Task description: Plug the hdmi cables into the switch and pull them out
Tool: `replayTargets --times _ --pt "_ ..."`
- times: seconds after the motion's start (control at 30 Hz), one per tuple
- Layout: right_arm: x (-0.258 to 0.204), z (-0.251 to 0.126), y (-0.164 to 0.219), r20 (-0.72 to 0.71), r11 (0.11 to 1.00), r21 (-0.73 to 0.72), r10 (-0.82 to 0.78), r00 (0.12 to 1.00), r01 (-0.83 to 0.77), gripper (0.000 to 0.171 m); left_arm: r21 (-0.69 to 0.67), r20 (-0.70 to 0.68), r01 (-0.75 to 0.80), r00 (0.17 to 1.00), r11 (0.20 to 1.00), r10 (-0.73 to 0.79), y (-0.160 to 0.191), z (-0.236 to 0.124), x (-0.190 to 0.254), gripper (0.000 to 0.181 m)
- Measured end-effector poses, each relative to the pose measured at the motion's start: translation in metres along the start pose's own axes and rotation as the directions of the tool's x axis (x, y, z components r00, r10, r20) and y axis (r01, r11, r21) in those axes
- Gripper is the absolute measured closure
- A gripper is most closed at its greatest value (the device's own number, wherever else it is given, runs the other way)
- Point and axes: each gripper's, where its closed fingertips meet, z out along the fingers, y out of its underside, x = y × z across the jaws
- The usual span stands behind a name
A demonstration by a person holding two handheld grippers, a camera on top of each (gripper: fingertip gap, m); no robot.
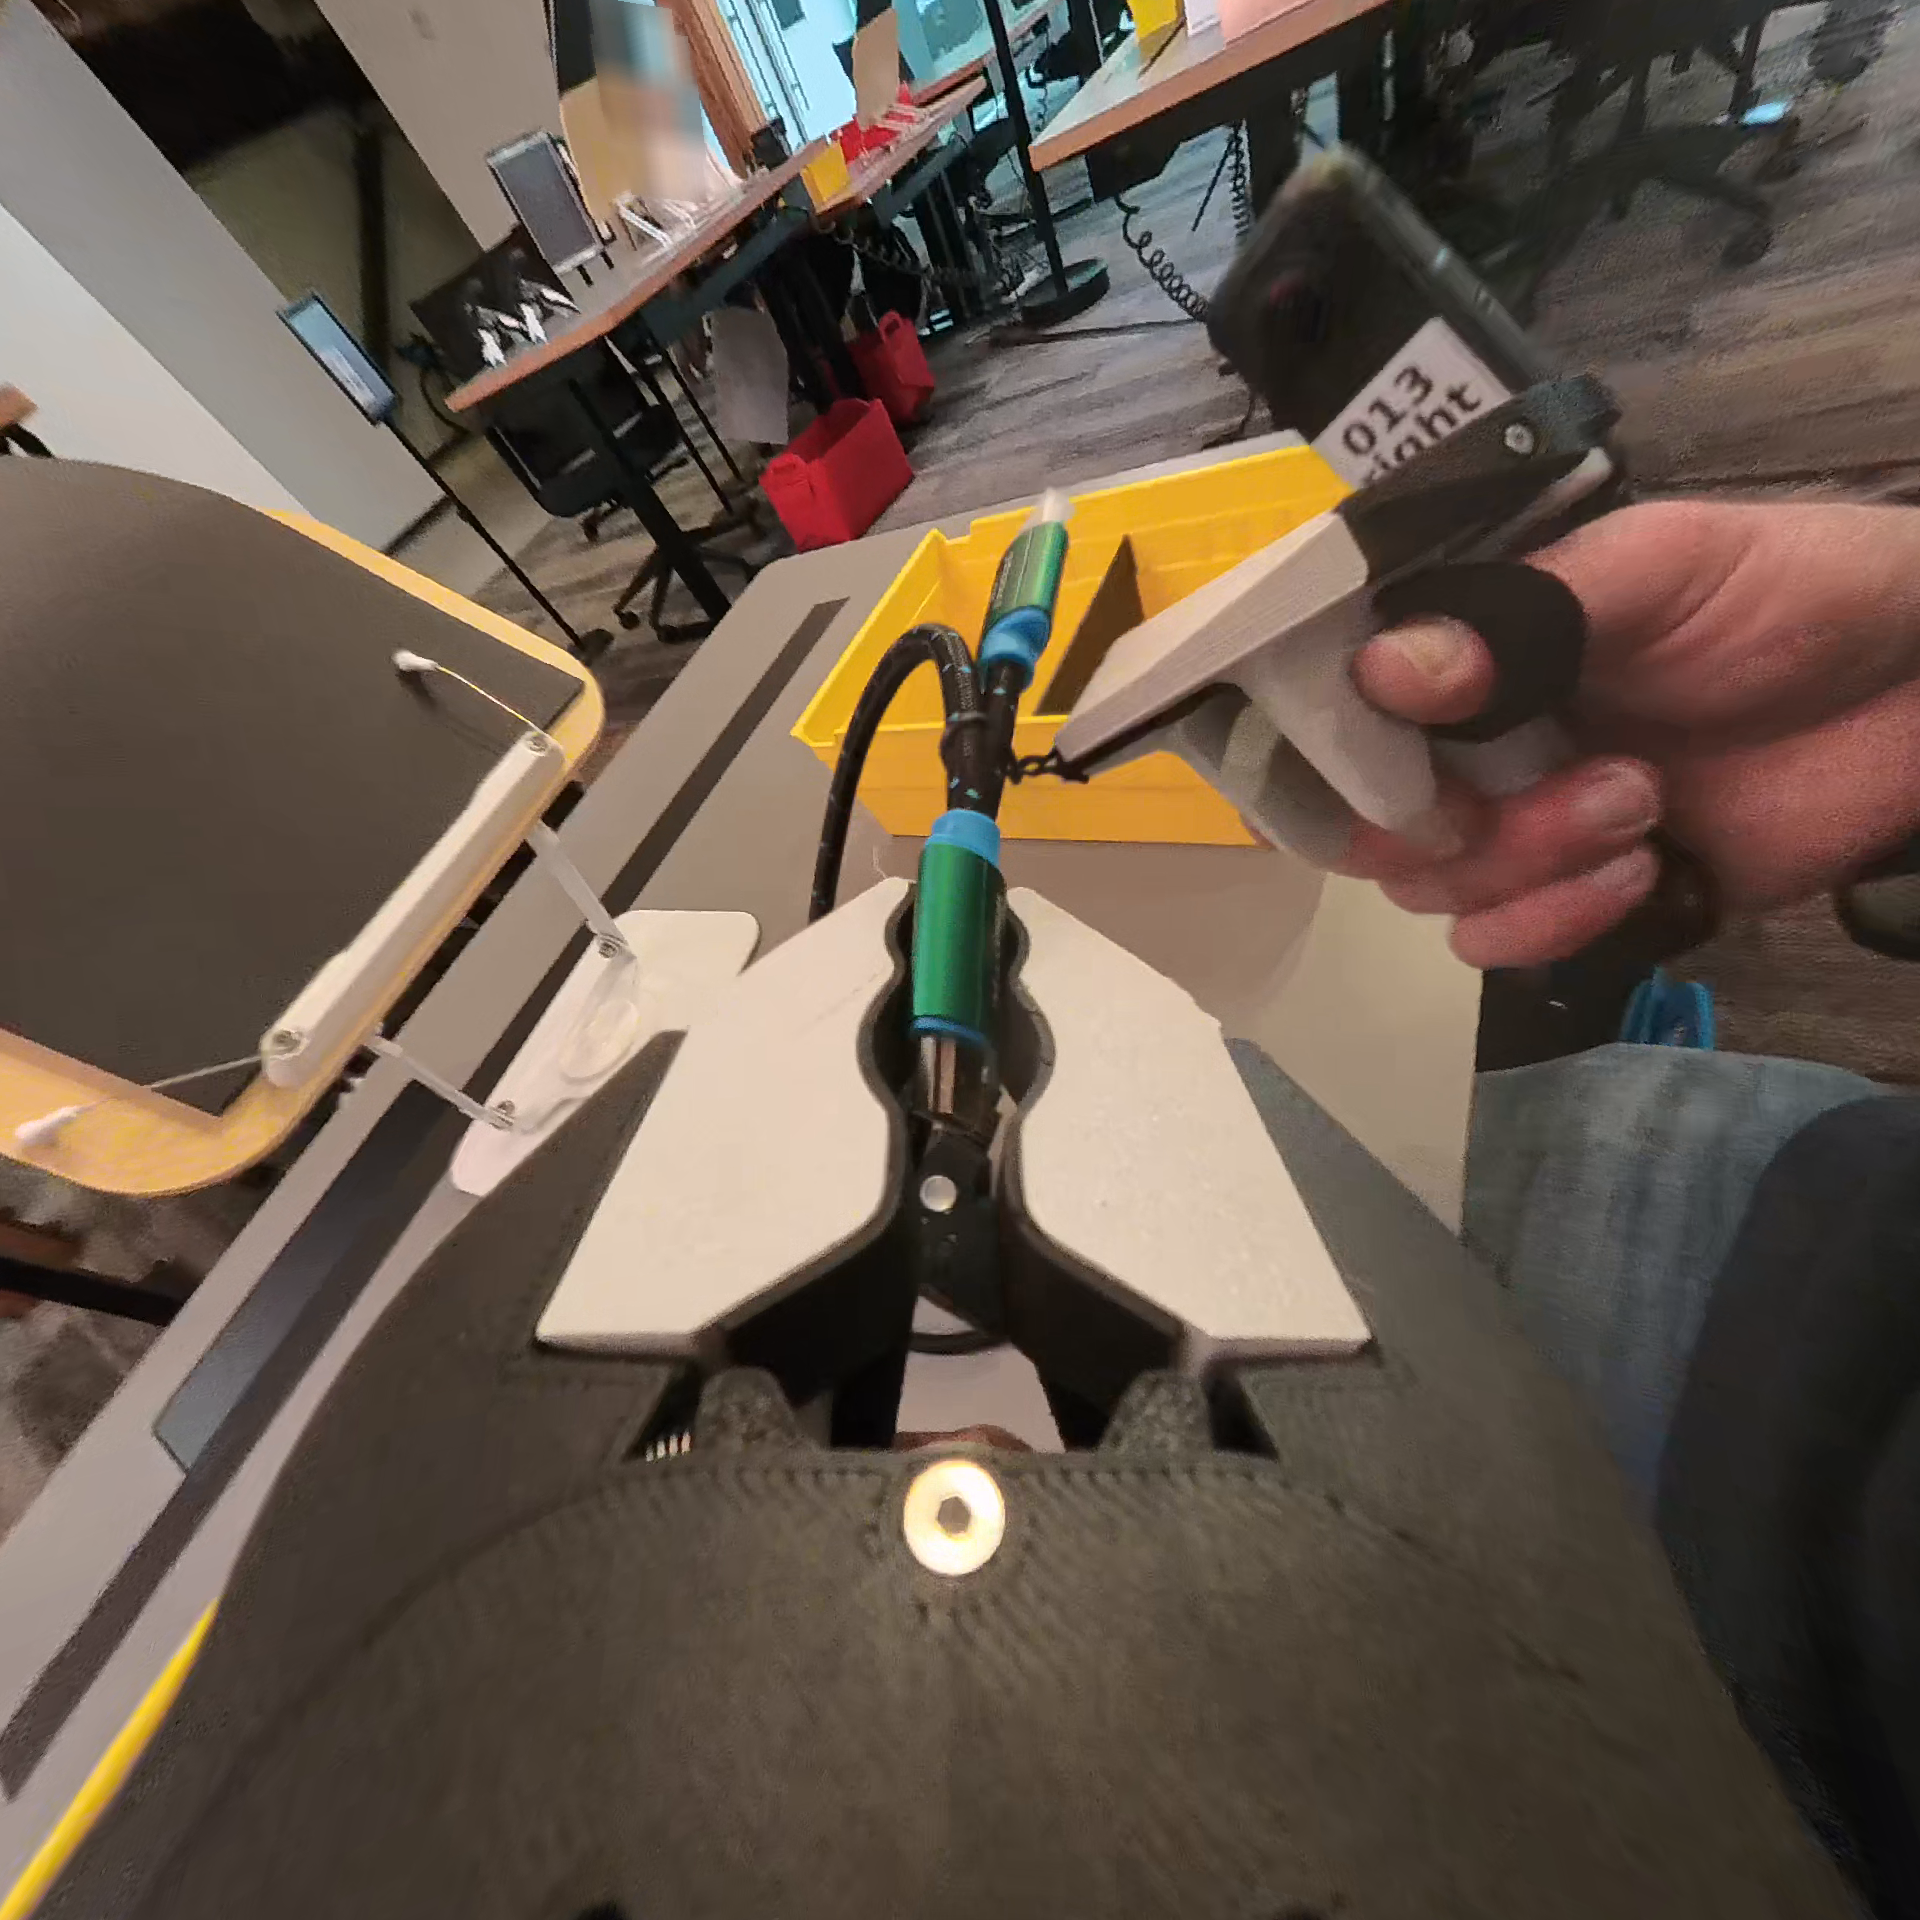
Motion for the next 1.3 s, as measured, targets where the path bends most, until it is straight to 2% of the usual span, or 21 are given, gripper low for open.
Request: replayTargets --times 0.27,0.37,0.43,0.5,0.53,0.6,0.67,0.7,0.77,0.93,1.13,1.3 --pt "0.000 0.004 0.007 0.023 0.999 0.005 0.036 0.999 -0.036 0.171 0.033 -0.044 0.088 0.995 0.996 -0.087 0.003 0.003 0.001 0.170" --pt "-0.002 0.004 0.008 -0.003 0.996 -0.026 -0.085 0.996 0.085 0.171 0.036 -0.076 0.140 0.988 0.990 -0.137 0.003 0.003 0.003 0.170" --pt "-0.002 0.004 0.010 -0.054 0.963 -0.093 -0.258 0.965 0.253 0.167 0.039 -0.081 0.157 0.985 0.987 -0.153 0.003 0.003 0.002 0.170" --pt "0.000 0.003 0.010 -0.133 0.848 -0.205 -0.520 0.844 0.489 0.158 0.038 -0.098 0.190 0.978 0.981 -0.186 0.002 0.002 0.002 0.170" --pt "0.001 0.002 0.011 -0.153 0.746 -0.278 -0.657 0.738 0.606 0.156 0.032 -0.108 0.208 0.973 0.978 -0.203 0.002 0.002 0.002 0.170" --pt "0.006 0.000 0.008 -0.160 0.447 -0.439 -0.892 0.422 0.779 0.152 0.019 -0.126 0.243 0.963 0.970 -0.239 0.004 0.003 0.002 0.170" --pt "0.004 0.001 0.005 -0.099 0.145 -0.537 -0.989 0.108 0.831 0.151 0.004 -0.149 0.269 0.953 0.963 -0.265 0.005 0.004 0.005 0.170" --pt "0.003 0.002 0.004 -0.067 0.031 -0.565 -0.998 -0.009 0.824 0.151 -0.003 -0.154 0.279 0.949 0.960 -0.276 0.005 0.005 0.006 0.170" --pt "0.006 0.004 0.007 0.000 -0.110 -0.608 -0.990 -0.138 0.786 0.154 -0.014 -0.161 0.288 0.944 0.957 -0.287 0.005 0.005 0.008 0.170" --pt "0.009 0.003 0.007 0.087 -0.293 -0.641 -0.946 -0.311 0.709 0.161 -0.020 -0.159 0.288 0.944 0.957 -0.288 0.004 0.005 0.009 0.170" --pt "0.003 0.006 0.010 0.128 -0.376 -0.633 -0.913 -0.387 0.677 0.161 -0.030 -0.161 0.292 0.943 0.956 -0.293 0.006 0.006 0.010 0.170" --pt "0.006 0.006 0.009 0.128 -0.374 -0.639 -0.913 -0.387 0.672 0.167 -0.037 -0.163 0.287 0.943 0.957 -0.289 0.006 0.007 0.013 0.170"
